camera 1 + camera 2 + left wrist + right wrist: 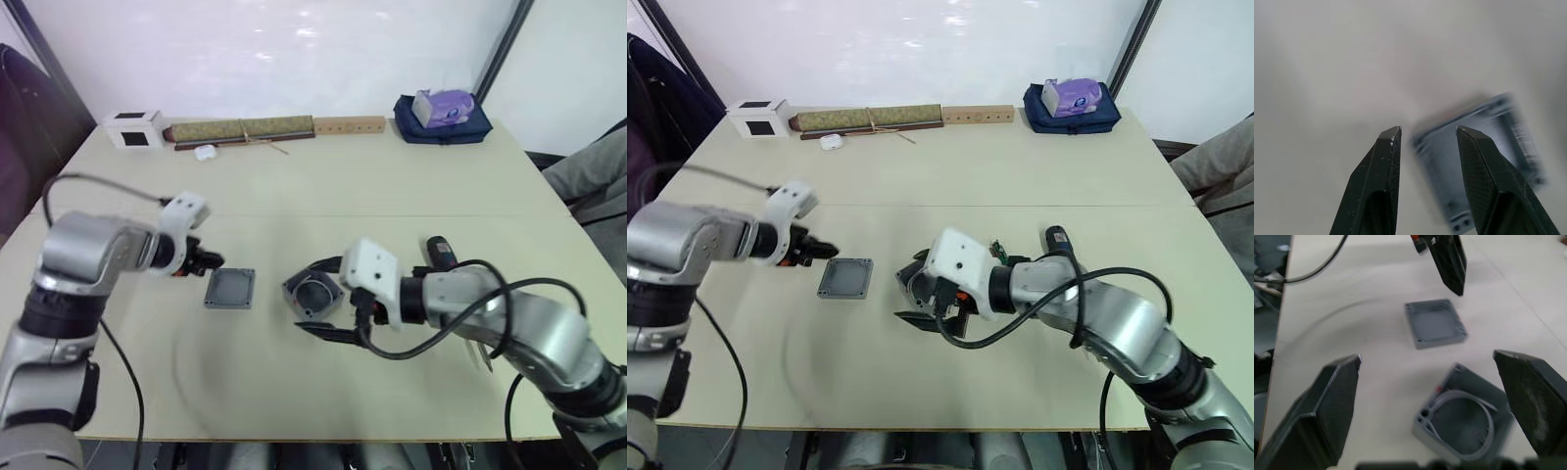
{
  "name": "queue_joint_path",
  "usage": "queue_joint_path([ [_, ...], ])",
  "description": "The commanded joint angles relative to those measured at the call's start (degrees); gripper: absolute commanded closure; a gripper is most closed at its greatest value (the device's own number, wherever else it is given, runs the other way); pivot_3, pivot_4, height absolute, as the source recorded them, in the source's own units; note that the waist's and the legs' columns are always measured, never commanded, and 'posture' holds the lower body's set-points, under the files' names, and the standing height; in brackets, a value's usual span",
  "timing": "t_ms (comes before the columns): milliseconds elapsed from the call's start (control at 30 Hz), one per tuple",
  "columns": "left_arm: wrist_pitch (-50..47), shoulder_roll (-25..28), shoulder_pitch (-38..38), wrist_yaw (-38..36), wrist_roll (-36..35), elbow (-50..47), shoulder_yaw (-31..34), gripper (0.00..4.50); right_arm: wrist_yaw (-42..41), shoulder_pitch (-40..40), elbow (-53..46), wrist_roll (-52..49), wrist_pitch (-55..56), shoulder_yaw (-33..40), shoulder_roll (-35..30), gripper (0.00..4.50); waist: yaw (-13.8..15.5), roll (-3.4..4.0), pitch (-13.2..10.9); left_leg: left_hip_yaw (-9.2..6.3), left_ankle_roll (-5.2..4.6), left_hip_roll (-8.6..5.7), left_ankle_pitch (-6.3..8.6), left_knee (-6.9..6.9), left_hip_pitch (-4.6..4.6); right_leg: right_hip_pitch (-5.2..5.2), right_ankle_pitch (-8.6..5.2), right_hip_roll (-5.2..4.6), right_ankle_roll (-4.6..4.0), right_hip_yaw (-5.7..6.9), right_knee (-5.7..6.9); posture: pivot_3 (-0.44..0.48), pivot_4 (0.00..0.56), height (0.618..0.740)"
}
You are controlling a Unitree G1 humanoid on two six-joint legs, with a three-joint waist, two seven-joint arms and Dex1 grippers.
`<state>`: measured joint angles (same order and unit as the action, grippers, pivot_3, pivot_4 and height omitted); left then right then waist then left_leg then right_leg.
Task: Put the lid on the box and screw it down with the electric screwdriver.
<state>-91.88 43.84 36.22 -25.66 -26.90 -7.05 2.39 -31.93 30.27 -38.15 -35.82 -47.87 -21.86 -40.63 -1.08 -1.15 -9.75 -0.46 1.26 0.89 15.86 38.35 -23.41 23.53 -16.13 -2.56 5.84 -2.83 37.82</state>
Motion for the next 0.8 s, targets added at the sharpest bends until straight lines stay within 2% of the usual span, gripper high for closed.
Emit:
queue_joint_path([
  [33,-0.62,0.01,-1.19,6.63,-5.51,-4.46,2.81,2.73,-1.73,-0.15,0.91,3.51,3.11,0.18,1.51,0.0,0.46,0.0,0.0,0.0,0.04,-0.03,-0.02,0.0,0.0,0.01,-0.01,-0.07,-0.01,0.0,0.05,0.0,0.15,0.74],
  [300,-0.62,-2.39,1.19,16.76,-14.35,1.94,3.73,2.73,-0.2,-2.88,-1.23,4.94,0.61,2.06,3.86,0.0,0.36,-0.06,0.04,0.0,0.13,-0.2,-0.07,0.0,0.01,0.0,0.0,-0.28,-0.01,0.01,0.11,0.0,0.15,0.74],
  [667,-0.62,3.27,7.77,21.56,-22.99,7.47,0.9,2.73,1.25,-7.12,-3.45,6.28,-0.79,3.18,4.92,0.0,0.19,-0.06,0.04,0.01,0.15,-0.2,-0.08,-0.02,0.03,0.03,0.0,-0.23,-0.02,-0.01,0.13,0.0,0.15,0.74],
  [800,-0.62,4.64,9.05,21.72,-28.62,7.53,-1.67,2.73,1.74,-9.06,-3.76,7.87,-0.36,2.83,5.05,0.0,0.33,-0.06,0.04,0.02,0.15,-0.21,-0.09,-0.02,0.03,0.03,0.0,-0.24,-0.02,-0.01,0.12,0.0,0.15,0.74],
])
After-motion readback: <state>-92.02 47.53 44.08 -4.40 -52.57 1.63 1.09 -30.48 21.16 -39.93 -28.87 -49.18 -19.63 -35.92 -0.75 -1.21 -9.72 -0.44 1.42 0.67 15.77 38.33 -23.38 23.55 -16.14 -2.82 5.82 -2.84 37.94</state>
